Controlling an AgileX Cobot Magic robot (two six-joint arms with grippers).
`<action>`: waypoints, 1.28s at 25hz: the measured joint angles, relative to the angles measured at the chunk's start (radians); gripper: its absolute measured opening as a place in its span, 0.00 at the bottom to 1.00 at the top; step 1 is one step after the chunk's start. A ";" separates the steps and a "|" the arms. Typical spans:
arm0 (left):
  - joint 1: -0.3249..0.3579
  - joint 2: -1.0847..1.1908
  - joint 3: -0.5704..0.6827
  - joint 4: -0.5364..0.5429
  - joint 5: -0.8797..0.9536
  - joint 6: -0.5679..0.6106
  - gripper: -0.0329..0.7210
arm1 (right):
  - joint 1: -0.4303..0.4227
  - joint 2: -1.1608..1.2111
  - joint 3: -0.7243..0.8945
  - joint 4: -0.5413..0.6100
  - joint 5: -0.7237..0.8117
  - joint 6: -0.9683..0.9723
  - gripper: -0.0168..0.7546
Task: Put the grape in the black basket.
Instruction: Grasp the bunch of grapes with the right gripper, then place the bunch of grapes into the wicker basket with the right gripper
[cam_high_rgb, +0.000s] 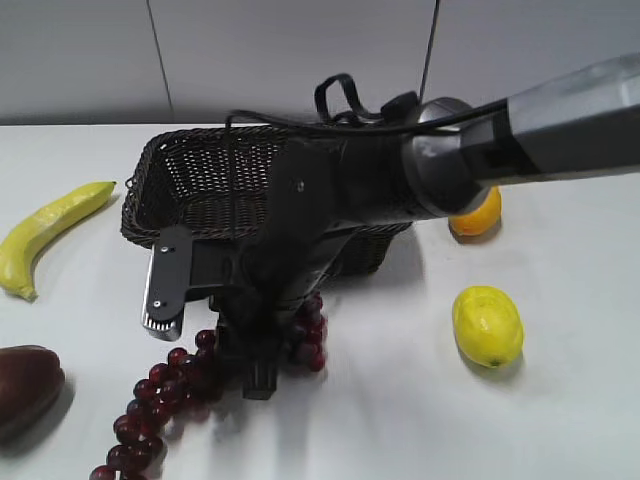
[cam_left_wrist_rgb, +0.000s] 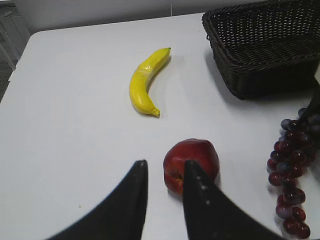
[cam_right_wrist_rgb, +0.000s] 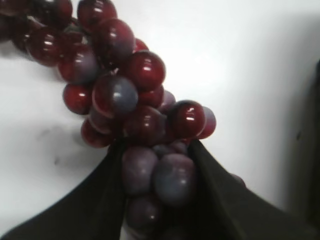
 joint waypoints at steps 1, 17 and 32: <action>0.000 0.000 0.000 0.000 0.000 0.000 0.35 | 0.000 -0.015 0.000 0.000 0.006 0.001 0.37; 0.000 0.000 0.000 0.000 0.000 0.000 0.35 | -0.039 -0.368 -0.080 0.004 -0.053 0.135 0.36; 0.000 0.000 0.000 0.000 0.000 0.000 0.35 | -0.240 -0.236 -0.150 0.004 -0.273 0.155 0.35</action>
